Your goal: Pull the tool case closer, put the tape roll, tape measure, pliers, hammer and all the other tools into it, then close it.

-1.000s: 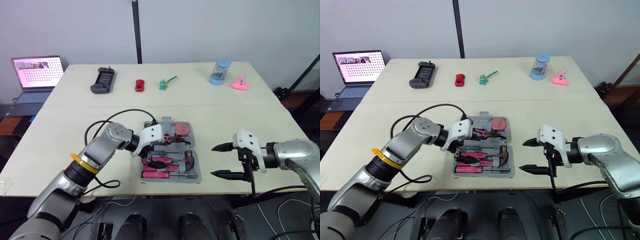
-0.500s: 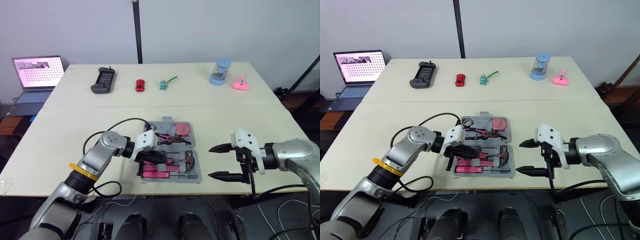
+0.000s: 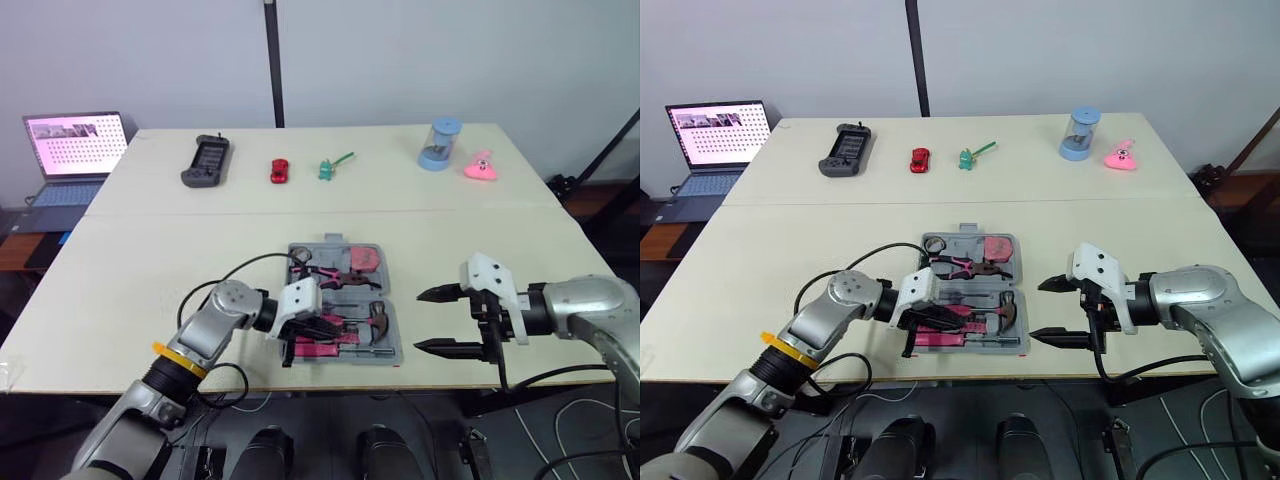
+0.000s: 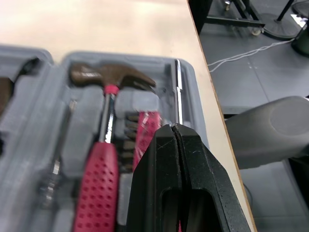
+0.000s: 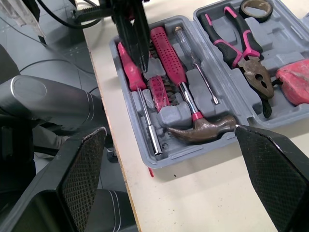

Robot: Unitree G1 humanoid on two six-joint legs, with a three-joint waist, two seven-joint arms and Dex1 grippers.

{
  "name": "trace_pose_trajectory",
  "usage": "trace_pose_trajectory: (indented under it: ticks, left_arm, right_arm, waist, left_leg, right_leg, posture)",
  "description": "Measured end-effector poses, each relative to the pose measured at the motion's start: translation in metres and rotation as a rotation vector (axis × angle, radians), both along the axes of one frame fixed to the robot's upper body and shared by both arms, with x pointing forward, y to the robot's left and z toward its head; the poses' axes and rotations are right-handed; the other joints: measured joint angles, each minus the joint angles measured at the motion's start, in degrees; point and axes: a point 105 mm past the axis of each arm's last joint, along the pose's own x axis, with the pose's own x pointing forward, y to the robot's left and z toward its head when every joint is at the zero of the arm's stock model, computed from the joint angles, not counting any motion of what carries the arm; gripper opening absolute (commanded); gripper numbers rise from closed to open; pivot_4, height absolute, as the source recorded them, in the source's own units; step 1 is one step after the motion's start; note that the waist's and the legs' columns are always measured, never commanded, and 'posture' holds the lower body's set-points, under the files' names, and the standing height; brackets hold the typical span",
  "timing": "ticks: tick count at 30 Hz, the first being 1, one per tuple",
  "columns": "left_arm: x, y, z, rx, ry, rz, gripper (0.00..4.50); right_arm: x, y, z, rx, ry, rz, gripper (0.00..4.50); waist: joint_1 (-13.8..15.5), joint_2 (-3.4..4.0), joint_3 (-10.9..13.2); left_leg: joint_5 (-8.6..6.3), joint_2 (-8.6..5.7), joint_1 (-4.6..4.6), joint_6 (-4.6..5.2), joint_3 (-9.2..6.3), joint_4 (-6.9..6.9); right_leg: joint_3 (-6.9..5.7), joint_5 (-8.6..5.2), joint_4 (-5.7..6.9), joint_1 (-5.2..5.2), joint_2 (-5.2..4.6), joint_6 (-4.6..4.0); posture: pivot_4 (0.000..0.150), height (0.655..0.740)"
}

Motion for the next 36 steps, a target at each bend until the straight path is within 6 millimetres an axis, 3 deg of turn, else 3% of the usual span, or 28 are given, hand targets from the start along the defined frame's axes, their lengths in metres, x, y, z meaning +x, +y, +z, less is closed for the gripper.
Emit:
trace_pose_trajectory:
  ticks: [5, 13, 17, 21, 24, 26, 31, 32, 36]
  left_arm:
    - [0.000, 0.002, -0.021, 0.041, -0.004, 0.009, 0.02]
    - [0.000, 0.000, -0.022, 0.023, 0.004, 0.017, 0.02]
    - [0.004, 0.010, -0.016, -0.016, 0.050, 0.057, 0.02]
    - [0.026, 0.042, 0.021, -0.096, -0.001, 0.160, 0.02]
    - [0.040, 0.084, 0.041, -0.068, -0.074, 0.268, 0.00]
    - [0.045, 0.102, 0.045, -0.053, -0.094, 0.322, 0.00]
    - [0.049, 0.125, 0.023, -0.012, -0.070, 0.406, 0.00]
    - [0.052, 0.130, 0.020, 0.001, -0.086, 0.431, 0.00]
    - [0.064, 0.136, 0.010, 0.032, -0.155, 0.484, 0.00]
  right_arm:
    - [0.002, 0.000, -0.007, -0.028, 0.010, -0.015, 4.50]
    - [0.002, -0.001, -0.008, -0.028, 0.012, -0.015, 4.50]
    - [0.004, -0.002, -0.009, -0.025, -0.020, -0.011, 4.50]
    - [0.016, -0.018, -0.014, -0.062, -0.064, -0.079, 4.50]
    - [0.032, -0.030, -0.018, -0.088, -0.125, -0.137, 3.74]
    - [0.040, -0.037, -0.024, -0.112, -0.142, -0.161, 2.73]
    - [0.065, -0.041, -0.042, -0.179, -0.224, -0.170, 0.27]
    - [0.073, -0.043, -0.046, -0.193, -0.246, -0.178, 0.06]
    - [0.088, -0.040, -0.058, -0.171, -0.195, -0.179, 0.06]
  waist:
    - [0.23, 0.01, -0.03]
    - [0.23, 0.05, -0.07]
    - [0.01, 0.03, -0.06]
    - [-0.08, 0.03, -0.05]
    - [-0.41, 0.07, -0.06]
    - [-0.25, 0.12, -0.06]
    - [-0.09, 0.06, -0.04]
    - [-0.16, 0.06, -0.04]
    - [-0.12, 0.07, -0.04]
  left_leg:
    - [-0.02, -0.01, 0.19, 0.03, -0.01, -0.01]
    - [-0.10, 0.05, 0.62, 0.16, 0.00, -0.06]
    - [-0.10, 0.05, 0.59, 0.16, 0.00, -0.06]
    - [-0.10, 0.08, 0.55, 0.15, 0.02, -0.08]
    - [-0.10, 0.05, 0.56, 0.15, 0.07, -0.13]
    - [-0.10, 0.05, 0.56, 0.15, 0.08, -0.14]
    - [-0.09, -0.07, 0.53, 0.14, 0.11, -0.09]
    - [-0.09, -0.07, 0.53, 0.13, 0.12, -0.10]
    - [-0.08, -0.09, 0.45, 0.12, 0.14, -0.11]
  right_leg:
    - [0.00, 0.00, -0.03, 0.22, -0.03, 0.00]
    - [0.00, -0.02, -0.16, 0.71, -0.03, 0.03]
    - [-0.01, -0.02, -0.14, 0.64, -0.01, 0.03]
    - [0.00, -0.02, -0.12, 0.55, -0.01, 0.03]
    - [0.02, -0.02, -0.11, 0.48, 0.00, 0.03]
    - [0.02, -0.02, -0.11, 0.48, -0.01, 0.03]
    - [0.02, -0.02, -0.10, 0.48, -0.03, 0.03]
    - [0.02, -0.02, -0.09, 0.46, -0.02, 0.03]
    - [0.03, -0.02, -0.03, 0.32, -0.02, 0.03]
  posture:
    - [0.150, 0.6753]
    - [0.150, 0.6753]
    - [0.150, 0.6753]
    - [0.150, 0.6753]
    - [0.150, 0.6753]
    - [0.150, 0.6753]
    - [0.150, 0.6753]
    - [0.150, 0.6753]
    - [0.150, 0.6753]
